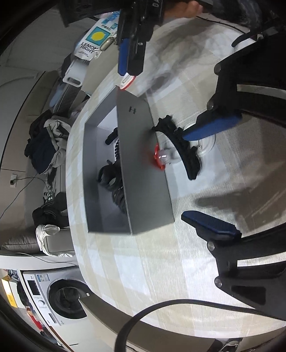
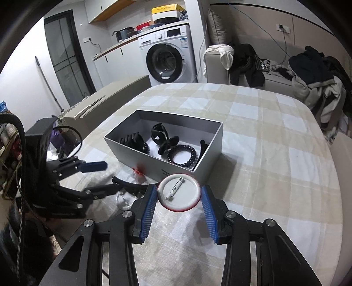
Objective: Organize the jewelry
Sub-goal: 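Grasp the white round pin badge with the right tool, then grasp the black curved headband with left tool while right tool holds the badge, then carry the held badge and headband over the silver box, then open both tools to drop the badge and headband into the box, then lift both open tools away from the box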
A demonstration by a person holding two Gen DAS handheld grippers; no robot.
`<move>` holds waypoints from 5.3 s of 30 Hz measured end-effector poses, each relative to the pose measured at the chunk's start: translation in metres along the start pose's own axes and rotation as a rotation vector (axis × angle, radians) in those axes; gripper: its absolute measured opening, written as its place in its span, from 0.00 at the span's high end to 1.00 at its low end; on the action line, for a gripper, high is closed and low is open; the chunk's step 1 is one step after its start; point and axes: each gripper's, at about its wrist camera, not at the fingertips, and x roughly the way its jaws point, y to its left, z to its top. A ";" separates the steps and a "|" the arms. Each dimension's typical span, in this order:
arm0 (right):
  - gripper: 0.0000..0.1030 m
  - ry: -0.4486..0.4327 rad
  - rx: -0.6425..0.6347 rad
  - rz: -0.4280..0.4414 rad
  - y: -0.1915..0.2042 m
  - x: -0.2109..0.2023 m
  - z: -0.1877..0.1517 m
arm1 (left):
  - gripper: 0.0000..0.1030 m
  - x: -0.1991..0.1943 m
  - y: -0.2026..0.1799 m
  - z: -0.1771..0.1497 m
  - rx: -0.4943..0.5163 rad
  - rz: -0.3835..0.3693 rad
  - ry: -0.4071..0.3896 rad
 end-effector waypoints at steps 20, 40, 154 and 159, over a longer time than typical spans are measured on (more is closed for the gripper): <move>0.61 -0.010 0.012 0.003 -0.002 -0.003 -0.001 | 0.73 -0.002 -0.008 -0.002 0.041 -0.064 0.025; 0.61 -0.069 0.036 0.037 -0.003 -0.016 0.004 | 0.73 -0.037 -0.010 0.014 0.059 -0.096 -0.098; 0.00 0.002 0.118 0.003 -0.006 -0.005 -0.007 | 0.03 -0.011 -0.020 -0.006 0.022 0.018 0.003; 0.00 0.008 0.113 0.015 -0.005 -0.003 -0.006 | 0.26 -0.003 -0.031 -0.010 0.071 0.005 0.063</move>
